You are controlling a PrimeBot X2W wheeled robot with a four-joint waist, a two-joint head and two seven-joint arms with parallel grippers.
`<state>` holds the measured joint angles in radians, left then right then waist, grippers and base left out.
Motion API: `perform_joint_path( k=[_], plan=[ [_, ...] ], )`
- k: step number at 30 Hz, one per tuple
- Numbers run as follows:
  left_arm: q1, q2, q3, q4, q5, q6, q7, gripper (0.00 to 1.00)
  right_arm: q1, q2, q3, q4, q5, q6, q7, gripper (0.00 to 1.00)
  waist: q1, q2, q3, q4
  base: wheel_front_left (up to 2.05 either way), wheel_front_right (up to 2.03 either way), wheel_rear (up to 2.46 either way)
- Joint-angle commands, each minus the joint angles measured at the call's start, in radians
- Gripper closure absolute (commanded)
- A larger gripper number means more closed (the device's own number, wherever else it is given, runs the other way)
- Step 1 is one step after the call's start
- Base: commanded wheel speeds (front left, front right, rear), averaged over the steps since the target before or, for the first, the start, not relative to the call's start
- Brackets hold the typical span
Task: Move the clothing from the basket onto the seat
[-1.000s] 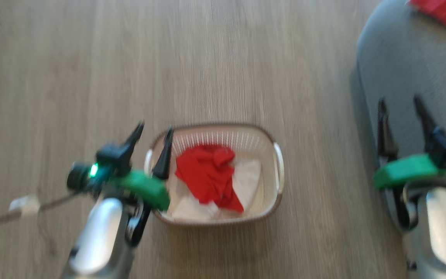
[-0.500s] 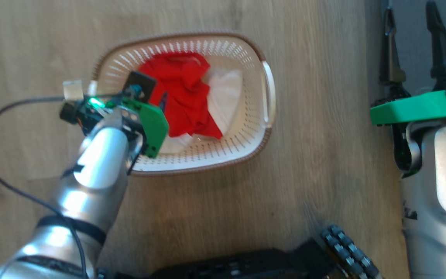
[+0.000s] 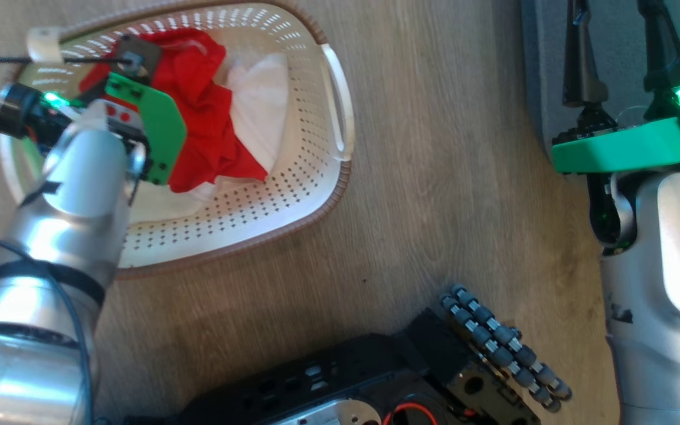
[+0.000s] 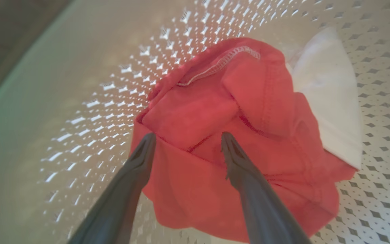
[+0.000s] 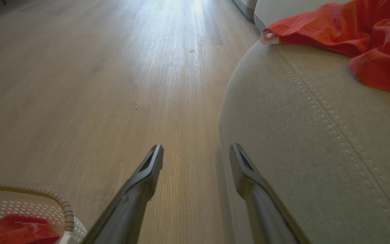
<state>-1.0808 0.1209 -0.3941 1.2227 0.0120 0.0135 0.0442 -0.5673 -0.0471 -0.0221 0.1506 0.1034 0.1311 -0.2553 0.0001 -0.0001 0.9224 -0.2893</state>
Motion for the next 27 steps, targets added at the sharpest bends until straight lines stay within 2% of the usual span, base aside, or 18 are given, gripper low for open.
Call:
perform_joint_path(
  k=[1,8,13,14,16,17,19,23,27],
  plan=[
    [-0.014,0.036,0.006,-0.001,0.013,0.011,0.003,0.00,0.034,-0.003,0.016,-0.036,0.014,0.000,-0.006,0.00,-0.0001,0.0001,0.029,-0.025,0.00,0.00,0.00],
    [-0.053,0.072,-0.009,0.038,0.019,0.025,0.026,0.00,0.055,-0.003,0.017,-0.059,0.038,0.000,-0.006,0.00,-0.0001,0.0001,0.066,-0.052,0.00,0.00,0.00],
    [-0.050,0.062,-0.018,0.049,0.014,0.018,0.041,0.00,0.074,-0.003,0.002,-0.065,0.051,0.000,-0.006,0.00,-0.0001,0.0001,0.070,-0.051,0.00,0.00,0.00],
    [-0.048,0.058,-0.022,0.051,0.013,0.017,0.044,0.13,0.078,-0.003,0.000,-0.065,0.053,0.000,-0.006,0.00,-0.0001,0.0001,0.071,-0.050,0.00,0.00,0.00],
    [-0.045,0.049,-0.030,0.054,0.015,0.016,0.047,0.51,0.085,-0.003,-0.001,-0.066,0.054,0.000,-0.006,0.00,-0.0001,0.0001,0.071,-0.049,0.00,0.00,0.00],
    [-0.043,0.045,-0.032,0.056,0.014,0.017,0.046,0.64,0.088,-0.003,0.000,-0.067,0.056,0.000,-0.006,0.00,-0.0001,0.0001,0.071,-0.048,0.00,0.00,0.00],
    [-0.040,0.039,-0.037,0.058,0.011,0.015,0.045,1.00,0.092,-0.003,0.001,-0.068,0.059,0.000,-0.006,0.00,-0.0001,0.0001,0.069,-0.048,0.00,0.00,0.00],
    [-0.035,0.022,-0.039,0.058,-0.004,-0.004,0.010,1.00,0.090,-0.003,-0.002,-0.062,0.062,0.000,-0.006,0.00,-0.0001,0.0001,0.062,-0.042,0.00,0.00,0.00],
    [0.001,-0.027,-0.006,0.025,-0.064,-0.032,-0.138,1.00,0.102,-0.003,-0.025,-0.043,0.037,0.000,-0.006,0.00,-0.0001,0.0001,-0.017,0.016,0.00,0.00,0.00]
  ],
)
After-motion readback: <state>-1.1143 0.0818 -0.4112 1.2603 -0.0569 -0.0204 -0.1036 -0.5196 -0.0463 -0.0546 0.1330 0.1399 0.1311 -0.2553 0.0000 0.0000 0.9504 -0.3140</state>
